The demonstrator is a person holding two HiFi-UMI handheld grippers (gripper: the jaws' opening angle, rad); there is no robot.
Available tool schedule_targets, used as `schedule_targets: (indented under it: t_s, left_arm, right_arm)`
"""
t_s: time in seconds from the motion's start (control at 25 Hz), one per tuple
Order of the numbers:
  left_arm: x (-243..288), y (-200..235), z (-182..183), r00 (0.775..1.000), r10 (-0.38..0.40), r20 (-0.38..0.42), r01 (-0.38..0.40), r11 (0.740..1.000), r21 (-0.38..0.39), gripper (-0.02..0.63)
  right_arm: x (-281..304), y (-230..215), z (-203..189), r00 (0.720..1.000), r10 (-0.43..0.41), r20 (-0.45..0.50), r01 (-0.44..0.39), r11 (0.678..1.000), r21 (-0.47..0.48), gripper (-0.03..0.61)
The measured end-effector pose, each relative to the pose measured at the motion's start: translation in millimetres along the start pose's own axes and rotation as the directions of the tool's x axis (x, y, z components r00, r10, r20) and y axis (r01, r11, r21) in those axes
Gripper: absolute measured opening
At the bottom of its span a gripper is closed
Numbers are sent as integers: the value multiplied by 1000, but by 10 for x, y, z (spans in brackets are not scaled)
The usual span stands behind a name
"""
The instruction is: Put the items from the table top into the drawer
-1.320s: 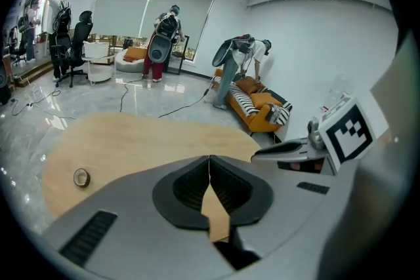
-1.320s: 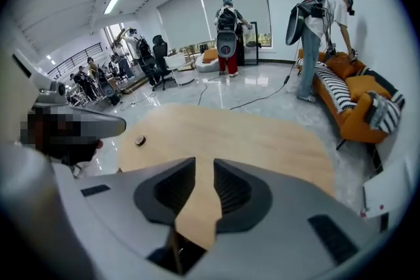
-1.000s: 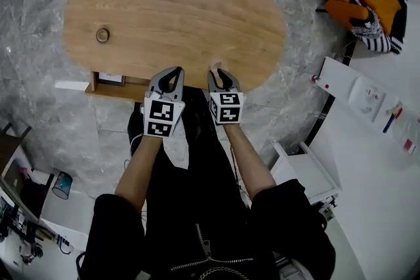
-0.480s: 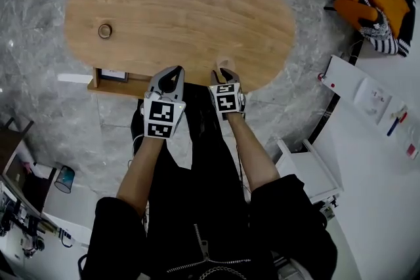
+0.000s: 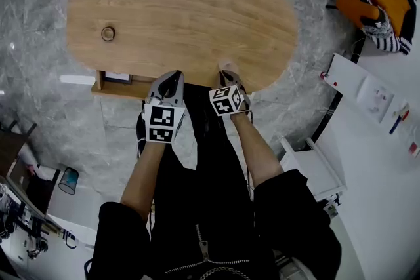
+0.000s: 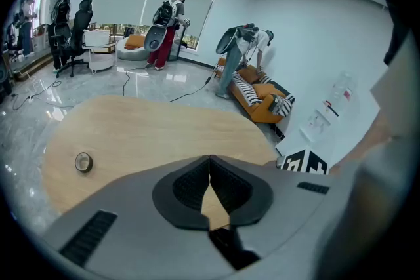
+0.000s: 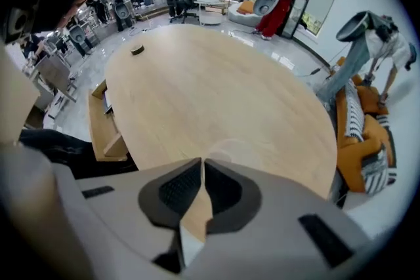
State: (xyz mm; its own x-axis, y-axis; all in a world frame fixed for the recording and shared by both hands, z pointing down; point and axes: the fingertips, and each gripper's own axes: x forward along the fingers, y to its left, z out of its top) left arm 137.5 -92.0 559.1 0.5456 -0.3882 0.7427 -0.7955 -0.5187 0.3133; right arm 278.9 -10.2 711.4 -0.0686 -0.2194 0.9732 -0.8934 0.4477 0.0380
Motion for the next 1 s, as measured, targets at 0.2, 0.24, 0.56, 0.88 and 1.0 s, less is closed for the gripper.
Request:
schedule_targets:
  t_s: [0.2, 0.24, 0.56, 0.88, 1.0]
  left_arm:
    - [-107, 74, 2, 1000, 20, 4, -20, 1000, -15, 14]
    - [-141, 98, 0, 1000, 24, 5, -24, 1000, -18, 14]
    - [-503, 429, -53, 997, 81, 9, -80, 995, -54, 14]
    - [-847, 710, -94, 989, 146, 36, -141, 983, -114, 14]
    - [-979, 854, -172, 983, 177, 41, -169, 974, -151, 14]
  right_arm:
    - [-61, 35, 116, 999, -14, 32, 17, 996, -89, 23]
    - [-63, 49, 136, 999, -14, 31, 17, 995, -97, 23]
    - [-124, 298, 423, 999, 17, 27, -13, 991, -134, 23]
    - [-176, 610, 724, 998, 62, 31, -51, 960, -274, 23]
    - [-183, 740, 840, 997, 72, 30, -59, 947, -316, 23]
